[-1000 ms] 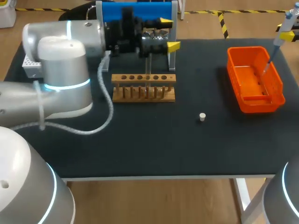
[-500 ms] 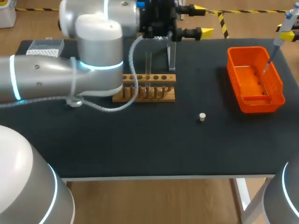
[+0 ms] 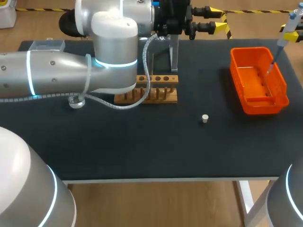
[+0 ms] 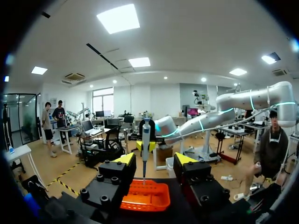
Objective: Invert the test tube, pick up the pipette, mount the tip to pipette, aspirate from beaker and dispense into the tube, eject the tip, return the pipette, and cap with the stopper.
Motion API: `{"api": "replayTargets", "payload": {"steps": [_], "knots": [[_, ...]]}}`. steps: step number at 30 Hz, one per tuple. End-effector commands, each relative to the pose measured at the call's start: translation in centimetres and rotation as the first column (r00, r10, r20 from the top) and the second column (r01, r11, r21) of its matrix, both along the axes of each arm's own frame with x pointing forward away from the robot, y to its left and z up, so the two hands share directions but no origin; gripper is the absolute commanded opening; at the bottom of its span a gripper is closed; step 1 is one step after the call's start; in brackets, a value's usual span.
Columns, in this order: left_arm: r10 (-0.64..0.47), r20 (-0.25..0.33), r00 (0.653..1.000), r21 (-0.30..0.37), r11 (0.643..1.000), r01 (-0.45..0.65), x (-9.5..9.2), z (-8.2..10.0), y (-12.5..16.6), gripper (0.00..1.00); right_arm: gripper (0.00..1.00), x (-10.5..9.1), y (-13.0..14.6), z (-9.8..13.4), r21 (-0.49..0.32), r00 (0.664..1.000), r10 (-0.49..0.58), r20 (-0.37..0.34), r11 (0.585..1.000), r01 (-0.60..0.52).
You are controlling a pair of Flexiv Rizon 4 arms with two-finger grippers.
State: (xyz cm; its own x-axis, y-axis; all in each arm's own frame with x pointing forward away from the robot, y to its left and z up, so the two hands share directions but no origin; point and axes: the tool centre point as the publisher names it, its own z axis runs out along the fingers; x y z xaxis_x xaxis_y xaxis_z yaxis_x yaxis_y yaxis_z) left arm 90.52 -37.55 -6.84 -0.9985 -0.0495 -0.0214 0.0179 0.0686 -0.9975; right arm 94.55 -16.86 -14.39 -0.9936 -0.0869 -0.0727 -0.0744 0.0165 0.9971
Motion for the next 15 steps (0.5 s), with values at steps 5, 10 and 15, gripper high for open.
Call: {"api": "replayTargets", "payload": {"steps": [5,10,15], "knots": [[0.002,0.000,1.000,-0.002,1.000,-0.002,0.0,0.0,-0.1,0.00,0.00,-0.1,0.0,0.1,-0.003,1.000,-0.001,0.001,1.000,0.001],[-0.009,0.001,1.000,-0.008,1.000,0.009,0.1,0.0,-0.8,0.00,0.00,-0.1,0.0,0.1,-0.003,1.000,-0.001,0.001,1.000,0.001],[-0.005,0.006,1.000,-0.006,1.000,0.005,0.2,0.6,-2.4,0.00,0.00,0.0,0.0,0.1,-0.001,0.999,-0.035,0.002,0.999,0.035]]}}
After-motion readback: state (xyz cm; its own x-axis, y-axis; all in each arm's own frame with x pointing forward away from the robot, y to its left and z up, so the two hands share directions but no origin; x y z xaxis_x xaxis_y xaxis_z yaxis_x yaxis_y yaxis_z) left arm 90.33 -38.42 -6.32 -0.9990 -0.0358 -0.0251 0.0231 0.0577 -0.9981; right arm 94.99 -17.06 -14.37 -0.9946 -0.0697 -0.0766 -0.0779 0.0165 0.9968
